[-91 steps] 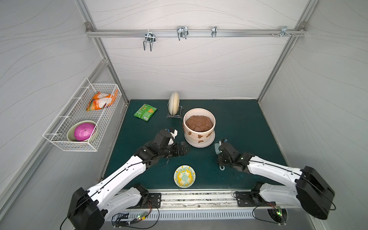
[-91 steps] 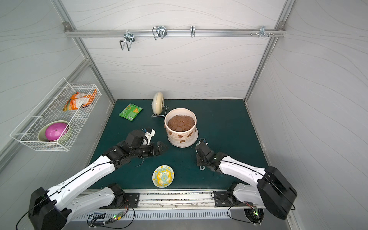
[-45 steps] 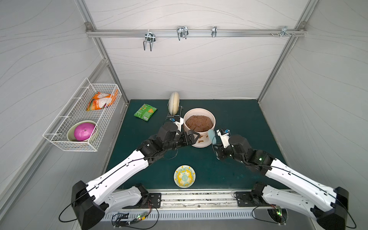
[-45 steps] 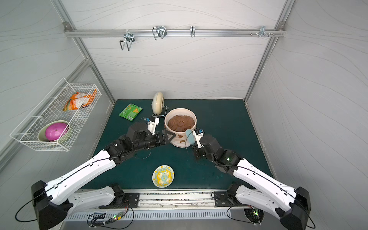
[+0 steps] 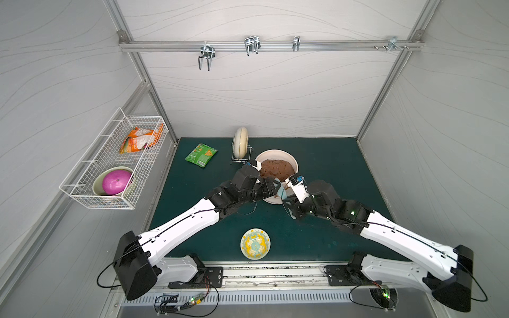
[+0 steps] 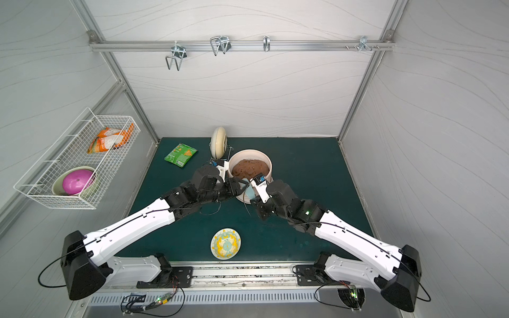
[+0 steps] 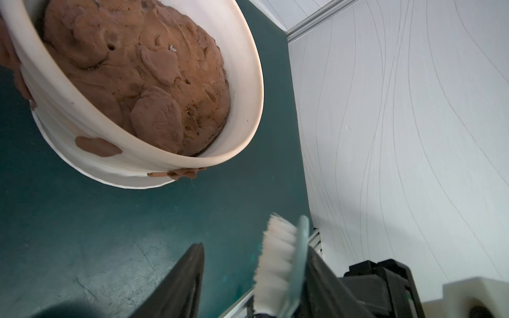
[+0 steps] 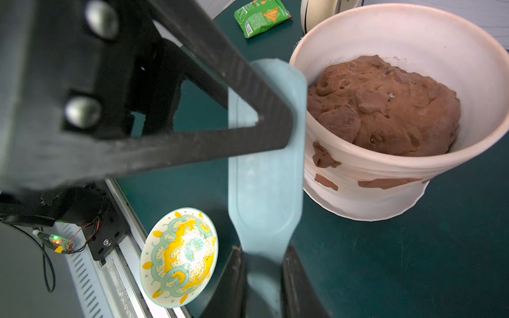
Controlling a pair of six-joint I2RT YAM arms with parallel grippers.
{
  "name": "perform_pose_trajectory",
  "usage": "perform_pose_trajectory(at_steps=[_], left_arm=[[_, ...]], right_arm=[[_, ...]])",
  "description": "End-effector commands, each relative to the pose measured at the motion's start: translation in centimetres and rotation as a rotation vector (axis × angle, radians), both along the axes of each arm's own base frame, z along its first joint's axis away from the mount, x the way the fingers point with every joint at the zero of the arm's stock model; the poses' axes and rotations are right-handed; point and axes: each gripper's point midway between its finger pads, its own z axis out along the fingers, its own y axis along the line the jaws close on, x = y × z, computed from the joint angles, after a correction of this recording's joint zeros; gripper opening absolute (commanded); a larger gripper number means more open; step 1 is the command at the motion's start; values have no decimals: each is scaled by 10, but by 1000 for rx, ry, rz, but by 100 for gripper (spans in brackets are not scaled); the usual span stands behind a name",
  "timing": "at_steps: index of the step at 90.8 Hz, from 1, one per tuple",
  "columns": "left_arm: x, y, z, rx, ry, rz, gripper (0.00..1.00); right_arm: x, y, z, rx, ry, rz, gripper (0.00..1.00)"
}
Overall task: Scrub the dried mud off the ceramic pot
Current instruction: Pick up the brush from the center of the board.
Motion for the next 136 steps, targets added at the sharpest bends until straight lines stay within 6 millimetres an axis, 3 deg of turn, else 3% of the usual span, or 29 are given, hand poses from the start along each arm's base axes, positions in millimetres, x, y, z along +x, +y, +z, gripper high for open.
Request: perform_pose_trajectory(at_steps=[1,26,42,53,61,72,85,104,121,136], left_arm=[[10,-10,32,-83,-56,14,50],[10,-14,31,-108,-40,12,29],[11,-14,37,-141,-59,17,21],[12,-16,39,-160,-78,11,21],[12,-14,45,-168,-102,12,22],[15,-7,54,-173,-141,31,24],[22,5,62,-214,-162,60,24],[31,25,83,-294,-236,108,26],[28,30,98,-346,-290,112,26],[25,30,108,-392,-325,97,26]], right_arm=[[-2,11,16,32,-27,47,8],[-4,15,16,38,-25,63,11],[-5,16,15,46,-20,66,15],[-4,16,14,56,-17,57,26],[-3,16,12,72,-9,45,43],[-4,15,15,132,4,19,56],[-5,9,27,261,35,-15,72],[0,1,58,602,146,-99,93],[13,-9,78,909,290,-242,95],[27,-21,58,1105,496,-411,93]])
